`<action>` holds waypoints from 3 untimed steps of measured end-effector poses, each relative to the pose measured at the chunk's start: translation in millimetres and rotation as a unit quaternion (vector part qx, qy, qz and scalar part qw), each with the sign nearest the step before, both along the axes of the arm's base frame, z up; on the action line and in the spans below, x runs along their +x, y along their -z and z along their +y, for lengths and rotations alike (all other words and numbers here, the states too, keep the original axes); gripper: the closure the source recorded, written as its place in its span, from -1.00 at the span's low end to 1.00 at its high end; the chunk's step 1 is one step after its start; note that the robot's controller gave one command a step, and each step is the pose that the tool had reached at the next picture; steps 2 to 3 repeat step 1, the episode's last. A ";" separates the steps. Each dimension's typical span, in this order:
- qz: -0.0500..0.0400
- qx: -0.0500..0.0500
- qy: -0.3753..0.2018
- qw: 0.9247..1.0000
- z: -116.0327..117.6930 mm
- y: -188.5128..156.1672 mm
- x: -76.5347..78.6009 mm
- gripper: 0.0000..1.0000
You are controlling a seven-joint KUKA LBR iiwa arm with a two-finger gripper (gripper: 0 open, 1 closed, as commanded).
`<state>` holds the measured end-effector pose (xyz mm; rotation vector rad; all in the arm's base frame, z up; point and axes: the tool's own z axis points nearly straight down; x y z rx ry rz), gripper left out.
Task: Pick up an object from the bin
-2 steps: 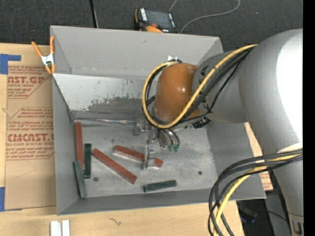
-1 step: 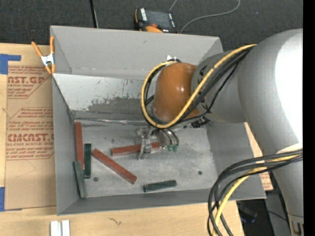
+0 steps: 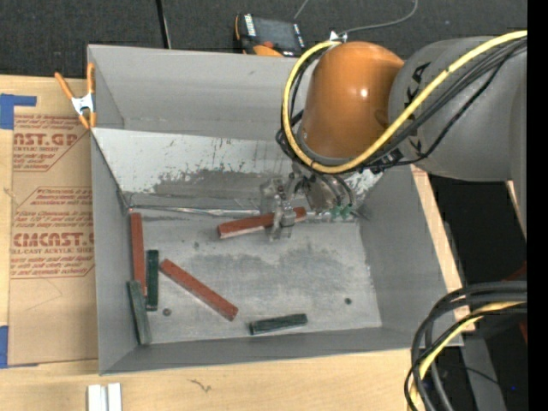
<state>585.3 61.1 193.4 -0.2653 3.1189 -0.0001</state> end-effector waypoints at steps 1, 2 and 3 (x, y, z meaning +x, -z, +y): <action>0.002 -0.001 -0.150 0.989 17.0 -46.6 -9.7 1.00; 0.002 -0.001 -0.150 0.989 17.0 -46.6 -9.7 1.00; 0.002 -0.001 -0.150 0.989 17.0 -46.6 -9.7 1.00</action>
Offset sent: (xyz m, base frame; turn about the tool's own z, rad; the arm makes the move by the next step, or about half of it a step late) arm -0.0108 0.0154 0.0453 -0.2989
